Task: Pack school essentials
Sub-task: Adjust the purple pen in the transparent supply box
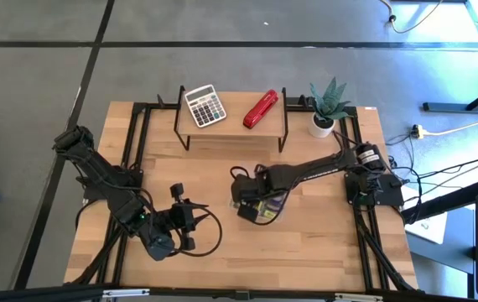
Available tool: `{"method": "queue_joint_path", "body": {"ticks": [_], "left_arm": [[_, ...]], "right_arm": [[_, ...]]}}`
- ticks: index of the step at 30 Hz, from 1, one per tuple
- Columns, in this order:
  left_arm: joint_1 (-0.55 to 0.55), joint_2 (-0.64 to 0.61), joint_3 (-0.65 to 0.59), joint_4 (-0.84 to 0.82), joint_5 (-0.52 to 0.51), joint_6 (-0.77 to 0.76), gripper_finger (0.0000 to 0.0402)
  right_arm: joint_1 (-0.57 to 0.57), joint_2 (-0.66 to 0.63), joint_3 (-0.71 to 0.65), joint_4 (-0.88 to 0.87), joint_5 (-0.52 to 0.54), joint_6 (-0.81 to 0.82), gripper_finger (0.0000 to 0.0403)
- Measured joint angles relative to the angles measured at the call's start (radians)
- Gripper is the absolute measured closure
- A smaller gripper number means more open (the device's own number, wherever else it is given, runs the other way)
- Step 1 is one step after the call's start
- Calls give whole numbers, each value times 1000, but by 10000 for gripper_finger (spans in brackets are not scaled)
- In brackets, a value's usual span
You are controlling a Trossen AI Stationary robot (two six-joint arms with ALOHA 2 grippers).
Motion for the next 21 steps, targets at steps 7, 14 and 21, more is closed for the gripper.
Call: {"method": "queue_joint_path", "body": {"ticks": [7,14,21], "left_arm": [[0,0,0,0,0,0,308],[0,0,0,0,0,0,308],[0,0,0,0,0,-1,308]], "right_arm": [[0,3,-42,5,82,-33,360],[0,3,-69,12,136,-54,359],[0,3,-79,14,135,-56,359]]}}
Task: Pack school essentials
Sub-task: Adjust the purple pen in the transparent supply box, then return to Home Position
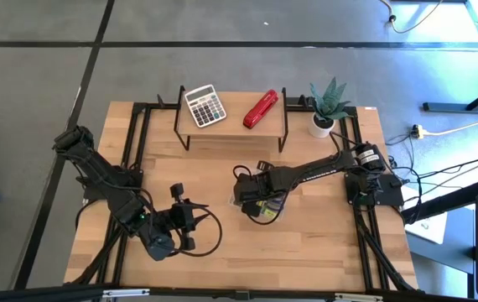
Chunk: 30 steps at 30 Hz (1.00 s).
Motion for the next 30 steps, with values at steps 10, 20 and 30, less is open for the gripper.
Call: {"method": "queue_joint_path", "body": {"ticks": [10,20,30], "left_arm": [[0,0,0,0,0,0,308],[0,0,0,0,0,0,308],[0,0,0,0,7,1,308]], "right_arm": [[0,0,0,2,0,5,325],[0,0,12,-2,-16,41,300],[48,1,104,0,-72,60,302]]}}
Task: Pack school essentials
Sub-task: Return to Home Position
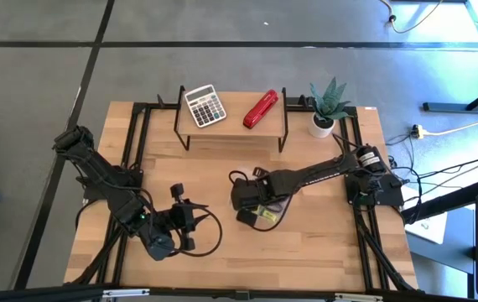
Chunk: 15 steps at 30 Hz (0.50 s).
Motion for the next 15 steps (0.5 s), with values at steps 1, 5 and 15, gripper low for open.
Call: {"method": "queue_joint_path", "body": {"ticks": [1,5,15], "left_arm": [[0,0,0,0,6,0,308],[-1,0,0,0,23,19,308],[-13,-32,0,1,-1,52,308]], "right_arm": [[8,0,12,-2,0,-1,302],[50,0,93,-44,0,-34,313],[123,0,386,-227,50,-76,389]]}}
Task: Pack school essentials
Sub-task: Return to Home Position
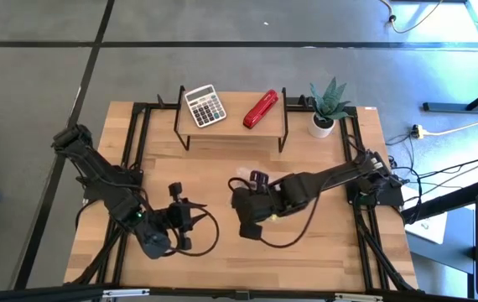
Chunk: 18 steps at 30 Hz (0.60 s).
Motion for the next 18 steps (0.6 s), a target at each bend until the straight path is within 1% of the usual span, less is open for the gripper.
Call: {"method": "queue_joint_path", "body": {"ticks": [2,4,6,9,10,11,15,18], "left_arm": [[-2,-19,0,0,-4,1,312],[-6,-44,0,-1,0,1,323],[-15,-77,0,-1,1,7,344],[-36,-127,0,-2,-2,46,386],[-45,-147,0,-2,-3,53,393],[-53,-171,0,-2,-3,60,395],[-86,-256,0,-2,36,95,400],[-103,-318,0,4,103,133,401]], "right_arm": [[7,0,46,-33,-15,-11,397],[14,0,84,-58,-16,-12,394],[20,0,120,-95,-19,-21,394],[26,0,170,-159,2,-48,399],[27,0,186,-183,2,-69,399],[27,0,202,-198,-6,-97,398],[27,-22,232,-194,-100,-195,400],[27,-71,228,-188,-105,-221,400]]}}
